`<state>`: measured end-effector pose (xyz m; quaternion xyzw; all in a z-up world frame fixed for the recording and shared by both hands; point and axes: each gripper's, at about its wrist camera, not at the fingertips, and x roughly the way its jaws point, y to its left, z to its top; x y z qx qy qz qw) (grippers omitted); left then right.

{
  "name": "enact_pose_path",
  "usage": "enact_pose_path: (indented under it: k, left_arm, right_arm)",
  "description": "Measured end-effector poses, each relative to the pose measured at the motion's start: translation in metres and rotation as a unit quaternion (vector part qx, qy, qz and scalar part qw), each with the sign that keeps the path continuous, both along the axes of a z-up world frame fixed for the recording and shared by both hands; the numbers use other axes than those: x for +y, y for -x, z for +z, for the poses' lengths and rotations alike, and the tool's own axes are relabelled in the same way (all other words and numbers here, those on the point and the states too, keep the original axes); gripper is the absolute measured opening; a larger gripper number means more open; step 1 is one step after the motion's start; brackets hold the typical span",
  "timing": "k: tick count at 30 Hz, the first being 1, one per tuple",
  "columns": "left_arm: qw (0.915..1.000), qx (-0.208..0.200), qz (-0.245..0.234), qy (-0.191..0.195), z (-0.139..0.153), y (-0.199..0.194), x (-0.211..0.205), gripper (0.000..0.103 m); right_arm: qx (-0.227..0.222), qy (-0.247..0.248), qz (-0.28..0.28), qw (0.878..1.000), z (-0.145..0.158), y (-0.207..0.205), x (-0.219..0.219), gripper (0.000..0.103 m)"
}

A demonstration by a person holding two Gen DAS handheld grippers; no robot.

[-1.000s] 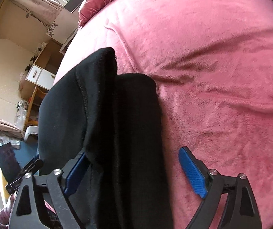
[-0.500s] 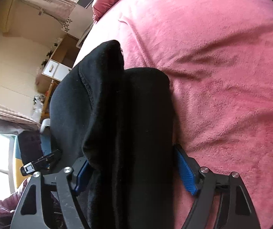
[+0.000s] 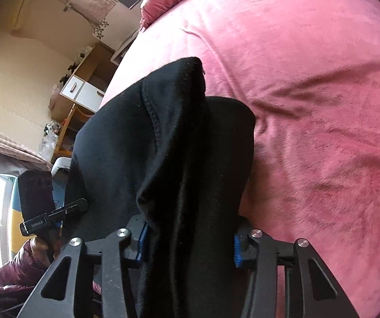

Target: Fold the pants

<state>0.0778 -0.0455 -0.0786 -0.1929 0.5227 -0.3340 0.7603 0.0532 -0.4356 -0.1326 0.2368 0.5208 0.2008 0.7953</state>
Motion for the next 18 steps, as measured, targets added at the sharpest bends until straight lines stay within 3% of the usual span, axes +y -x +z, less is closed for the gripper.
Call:
enact_pose_path:
  k: [9,18]
  left_arm:
    - [0.9986,-0.035,0.037,-0.018,0.022,-0.004,0.048,0.048]
    - [0.9934,-0.078,0.066,-0.051,0.049,-0.048,0.079,0.048]
  right_arm:
    - [-0.020,-0.005,0.042,0.999,0.015,-0.024,0.051,0.045]
    - [-0.051,0.000,0.060,0.997,0.039,-0.085,0.092,0.045]
